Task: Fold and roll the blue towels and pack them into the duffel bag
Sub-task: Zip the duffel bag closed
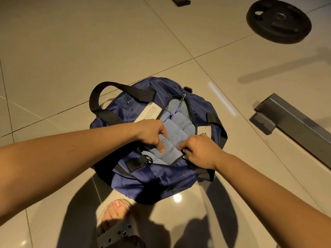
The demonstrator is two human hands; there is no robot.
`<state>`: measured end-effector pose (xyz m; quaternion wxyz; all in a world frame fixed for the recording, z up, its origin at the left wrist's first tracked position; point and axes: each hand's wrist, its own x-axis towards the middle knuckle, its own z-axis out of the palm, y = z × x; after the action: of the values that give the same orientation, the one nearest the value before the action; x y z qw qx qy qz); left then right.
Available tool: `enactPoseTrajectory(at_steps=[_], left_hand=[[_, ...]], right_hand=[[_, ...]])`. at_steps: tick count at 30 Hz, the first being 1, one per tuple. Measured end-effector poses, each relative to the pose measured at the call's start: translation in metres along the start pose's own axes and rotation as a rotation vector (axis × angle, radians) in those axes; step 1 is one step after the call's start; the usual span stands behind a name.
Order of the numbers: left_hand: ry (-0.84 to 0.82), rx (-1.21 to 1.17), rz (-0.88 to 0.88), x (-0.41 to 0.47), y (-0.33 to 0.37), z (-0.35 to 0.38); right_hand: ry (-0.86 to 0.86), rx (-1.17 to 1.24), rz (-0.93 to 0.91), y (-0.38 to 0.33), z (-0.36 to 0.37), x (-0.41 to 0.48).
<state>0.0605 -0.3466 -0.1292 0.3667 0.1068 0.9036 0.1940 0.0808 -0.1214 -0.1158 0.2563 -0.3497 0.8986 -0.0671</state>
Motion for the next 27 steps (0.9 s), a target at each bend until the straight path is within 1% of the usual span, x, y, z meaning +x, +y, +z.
enactPoseTrajectory(at_steps=[3,5,8,9,10,13,15,17,19,21,24,27], left_hand=[[0.063,0.099,-0.016,-0.003,0.004,0.002],[0.103,0.201,-0.03,-0.004,0.006,0.007],[0.207,0.42,-0.038,-0.002,0.012,0.02],[0.22,0.429,-0.047,-0.002,0.012,0.021],[0.206,0.397,-0.05,-0.003,0.01,0.02],[0.12,0.185,0.01,-0.01,-0.003,0.007],[0.114,0.068,0.058,-0.018,-0.015,0.0],[0.188,0.11,0.054,-0.024,-0.022,-0.002],[0.281,0.275,0.001,-0.026,-0.02,0.0],[0.313,0.34,-0.03,-0.022,-0.014,0.007],[0.237,0.226,-0.018,-0.018,-0.009,0.018],[0.239,0.167,0.03,-0.022,-0.013,0.018]], right_hand=[[0.022,0.064,-0.007,0.008,-0.002,-0.006],[-0.008,0.042,-0.018,0.007,-0.004,-0.01],[-0.065,-0.03,-0.044,0.004,-0.005,-0.019],[-0.075,-0.04,-0.054,0.003,-0.006,-0.023],[-0.086,-0.037,-0.058,0.003,-0.006,-0.025],[-0.086,0.003,-0.059,0.001,-0.007,-0.028],[-0.052,-0.014,-0.068,0.001,-0.006,-0.029],[-0.024,-0.097,-0.092,-0.001,-0.006,-0.031],[-0.047,-0.152,-0.106,-0.005,-0.005,-0.032],[-0.058,-0.172,-0.111,-0.008,-0.007,-0.032],[-0.026,-0.158,-0.128,-0.009,-0.012,-0.032],[0.116,-0.104,-0.155,-0.012,-0.015,-0.027]])
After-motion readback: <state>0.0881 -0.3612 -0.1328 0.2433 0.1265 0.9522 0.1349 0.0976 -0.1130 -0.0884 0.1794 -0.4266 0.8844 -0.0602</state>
